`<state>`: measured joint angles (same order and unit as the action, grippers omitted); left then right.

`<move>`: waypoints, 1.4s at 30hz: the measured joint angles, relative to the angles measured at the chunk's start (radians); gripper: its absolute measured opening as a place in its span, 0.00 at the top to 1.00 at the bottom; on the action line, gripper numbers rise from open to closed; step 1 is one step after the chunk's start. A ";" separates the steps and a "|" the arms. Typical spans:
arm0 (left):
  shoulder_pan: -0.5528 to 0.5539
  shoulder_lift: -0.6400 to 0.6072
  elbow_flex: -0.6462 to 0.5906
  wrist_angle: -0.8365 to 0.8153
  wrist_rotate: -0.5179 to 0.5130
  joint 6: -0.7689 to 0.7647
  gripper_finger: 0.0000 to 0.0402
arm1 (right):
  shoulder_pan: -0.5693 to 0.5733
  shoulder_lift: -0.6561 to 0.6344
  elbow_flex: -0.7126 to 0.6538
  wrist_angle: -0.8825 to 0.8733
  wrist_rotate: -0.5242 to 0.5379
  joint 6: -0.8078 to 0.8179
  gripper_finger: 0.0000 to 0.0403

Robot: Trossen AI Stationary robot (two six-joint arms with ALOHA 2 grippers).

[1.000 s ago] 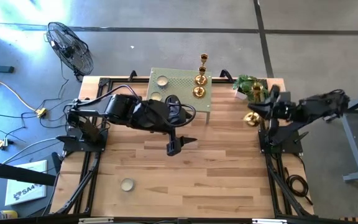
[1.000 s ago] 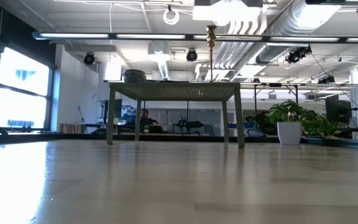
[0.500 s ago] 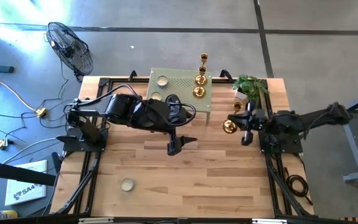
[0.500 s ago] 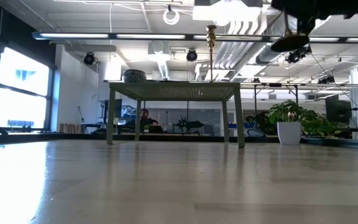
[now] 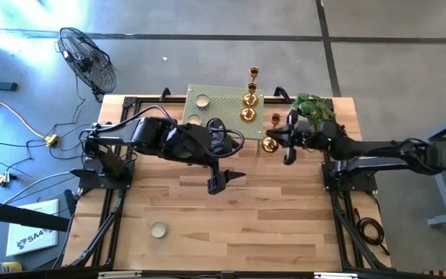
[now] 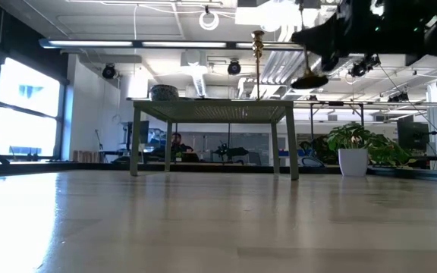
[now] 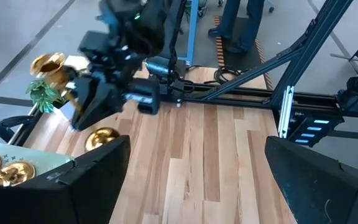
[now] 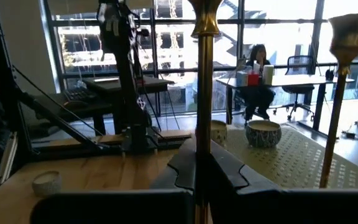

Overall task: Stock candles and holders on shelf
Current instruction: Align the gold candle holder with the other gold candle holders on the shelf

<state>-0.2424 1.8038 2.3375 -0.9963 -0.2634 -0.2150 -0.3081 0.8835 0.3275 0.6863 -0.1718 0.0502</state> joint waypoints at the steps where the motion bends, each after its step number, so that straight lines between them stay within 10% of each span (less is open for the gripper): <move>1: 0.000 0.000 0.000 -0.002 0.000 -0.002 0.09 | -0.020 0.032 0.000 0.022 -0.027 0.004 0.99; 17: 0.000 0.002 -0.012 -0.010 -0.006 -0.030 0.09 | -0.127 0.383 0.140 0.216 -0.249 -0.048 0.99; 42: 0.000 0.002 -0.011 -0.054 -0.043 -0.030 0.09 | -0.216 0.522 0.283 0.155 -0.307 -0.082 0.99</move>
<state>-0.2424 1.8053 2.3260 -1.0500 -0.3069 -0.2446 -0.5237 1.4053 0.6106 0.8416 -0.4789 -0.0313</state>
